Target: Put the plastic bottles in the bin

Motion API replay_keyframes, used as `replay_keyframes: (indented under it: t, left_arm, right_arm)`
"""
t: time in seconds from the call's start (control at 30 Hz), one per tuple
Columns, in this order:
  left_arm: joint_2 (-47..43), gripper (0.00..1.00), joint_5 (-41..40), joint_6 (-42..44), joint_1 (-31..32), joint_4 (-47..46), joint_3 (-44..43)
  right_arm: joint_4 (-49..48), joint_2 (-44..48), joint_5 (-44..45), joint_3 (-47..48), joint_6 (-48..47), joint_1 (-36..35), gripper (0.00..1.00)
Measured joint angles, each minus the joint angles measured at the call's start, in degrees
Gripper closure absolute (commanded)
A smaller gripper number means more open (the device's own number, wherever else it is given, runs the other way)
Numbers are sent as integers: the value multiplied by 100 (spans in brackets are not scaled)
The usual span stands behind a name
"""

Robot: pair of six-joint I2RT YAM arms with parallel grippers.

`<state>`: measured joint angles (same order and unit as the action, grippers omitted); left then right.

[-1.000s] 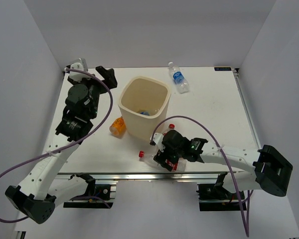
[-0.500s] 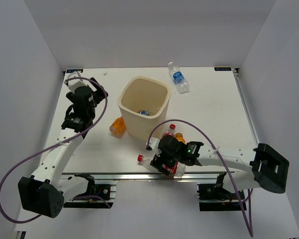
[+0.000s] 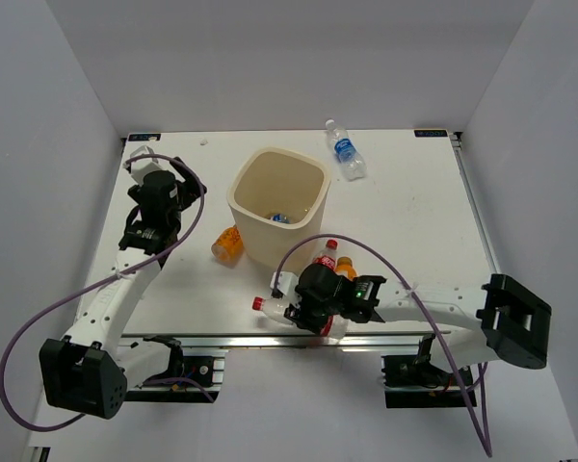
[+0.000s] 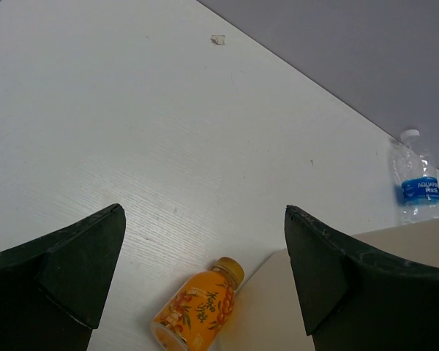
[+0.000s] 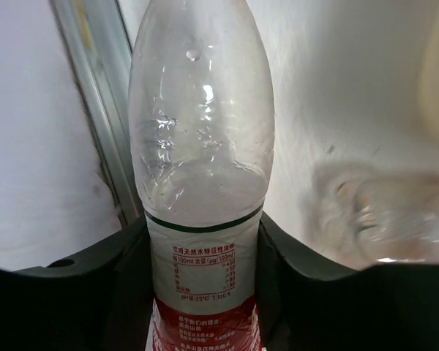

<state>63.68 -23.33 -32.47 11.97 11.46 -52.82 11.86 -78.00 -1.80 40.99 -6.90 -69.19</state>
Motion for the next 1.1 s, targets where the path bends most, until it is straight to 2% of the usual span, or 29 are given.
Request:
replay_keyframes:
  t: [0.13, 0.27, 0.37, 0.57, 0.7, 0.8, 1.0, 1.1]
  left_arm:
    - [9, 2, -35, -24, -94, 59, 9]
    - [103, 2, 28, -105, -400, 105, 11]
    - [256, 2, 236, -164, -780, 81, 48]
    - [577, 2, 758, -210, -1174, 57, 114]
    - [640, 2, 1010, -210, -1305, 48, 138]
    - [669, 2, 1115, -192, -1366, 11, 142]
    - [1038, 2, 1447, -59, -1377, -138, 142]
    - [1329, 2, 1700, 28, -1377, -186, 142]
  right_arm:
    - [-400, 452, -210, 256, -267, 0, 58]
    - [-1152, 909, -326, 595, -570, 24, 69]
    - [-1875, 1067, -275, 1010, -763, 151, 68]
    - [-2940, 809, -304, 2446, -514, 1228, 68]
    - [-3711, 452, -149, 3084, 7, 2033, 66]
    - [-4041, 94, -92, 3233, 267, 2352, 60]
    - [-4225, -492, -254, 2879, 977, 2702, 54]
    - [-4299, -597, -339, 2540, 1268, 2826, 43]
